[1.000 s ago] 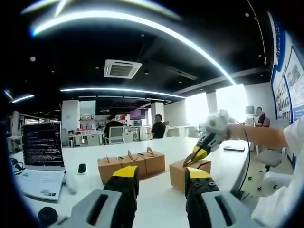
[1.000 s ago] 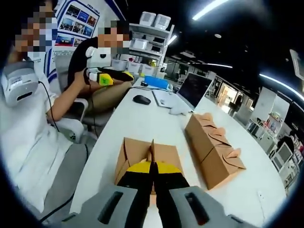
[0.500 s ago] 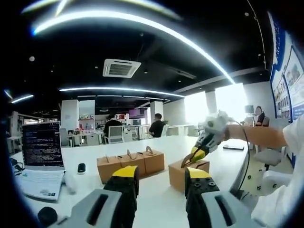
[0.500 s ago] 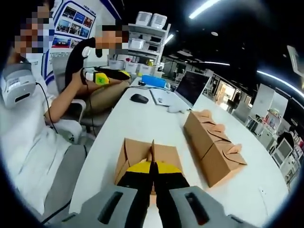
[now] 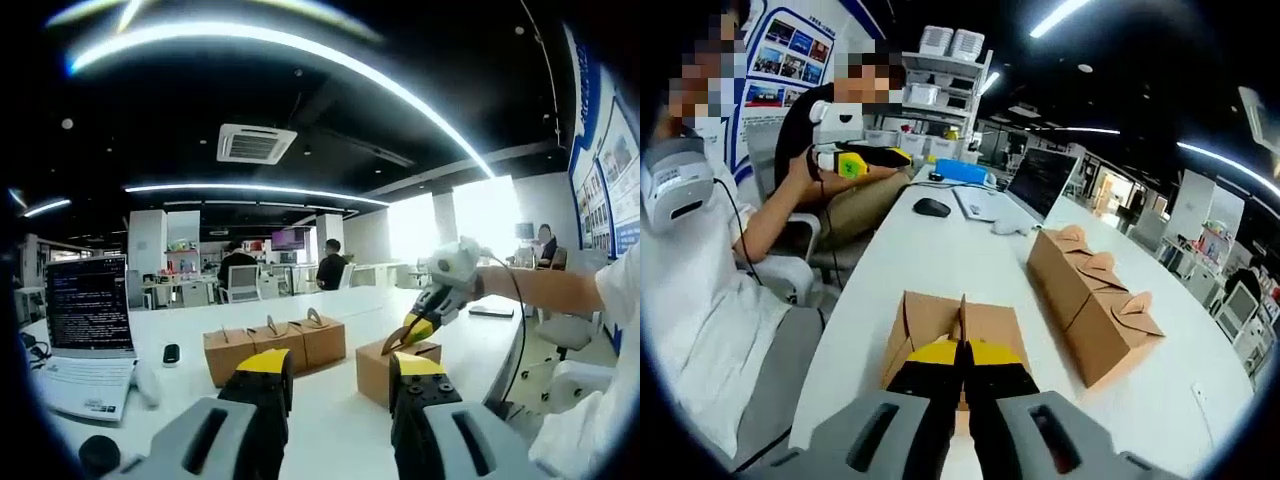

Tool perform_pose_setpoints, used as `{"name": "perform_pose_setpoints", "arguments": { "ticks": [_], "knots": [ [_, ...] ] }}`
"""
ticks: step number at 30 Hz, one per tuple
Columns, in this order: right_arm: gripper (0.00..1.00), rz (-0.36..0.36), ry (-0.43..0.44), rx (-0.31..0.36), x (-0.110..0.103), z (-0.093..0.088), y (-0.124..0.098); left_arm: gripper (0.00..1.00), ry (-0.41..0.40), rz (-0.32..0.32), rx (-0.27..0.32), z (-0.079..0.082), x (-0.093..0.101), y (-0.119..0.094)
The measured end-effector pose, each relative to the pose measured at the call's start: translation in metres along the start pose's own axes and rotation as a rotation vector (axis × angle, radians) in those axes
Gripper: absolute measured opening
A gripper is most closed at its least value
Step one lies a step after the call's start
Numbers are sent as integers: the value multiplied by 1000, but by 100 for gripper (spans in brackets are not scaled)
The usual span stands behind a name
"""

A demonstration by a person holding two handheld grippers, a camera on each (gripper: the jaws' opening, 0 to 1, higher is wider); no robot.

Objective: Pick up one paper box from the group, open the paper box, and remove the item inside

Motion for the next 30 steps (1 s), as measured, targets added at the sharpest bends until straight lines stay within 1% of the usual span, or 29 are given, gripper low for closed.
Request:
{"name": "perform_pose_setpoints", "arguments": {
  "ticks": [8, 12, 15, 18, 20, 22, 24, 28, 30],
  "knots": [
    [5, -9, 19, 6, 2, -1, -2, 40, 6, -5, -6, -1, 1, 2],
    [12, -3, 34, 21, 1, 1, -2, 40, 2, -6, -2, 0, 1, 2],
    [21, -9, 56, 27, 1, 1, -2, 40, 5, -9, -7, 0, 1, 2],
    [22, -11, 69, 37, 3, 2, -4, 40, 2, -9, -1, 1, 1, 2],
    [26, -12, 99, 53, 4, 3, -6, 40, 4, -9, -6, 0, 1, 2],
    [30, -12, 107, 62, 3, 5, -7, 40, 4, -10, -6, 0, 1, 2],
    [29, -6, 116, 78, 2, 7, -8, 40, 2, -10, 0, 2, 1, 2],
    [29, -15, 114, 86, 3, 9, -9, 40, 3, -11, -8, 0, 1, 3],
    [29, -17, 116, 94, 3, 10, -10, 40, 0, -11, -3, 1, 2, 2]
  ]
}}
Point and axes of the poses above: the point that each gripper's makers call its tool centre point, and the gripper's own axes: y roughly forward along the fingers, x roughly to its right, z roughly out of its top, the point moved 3 cm from there along -y, roughly backward along the fingers
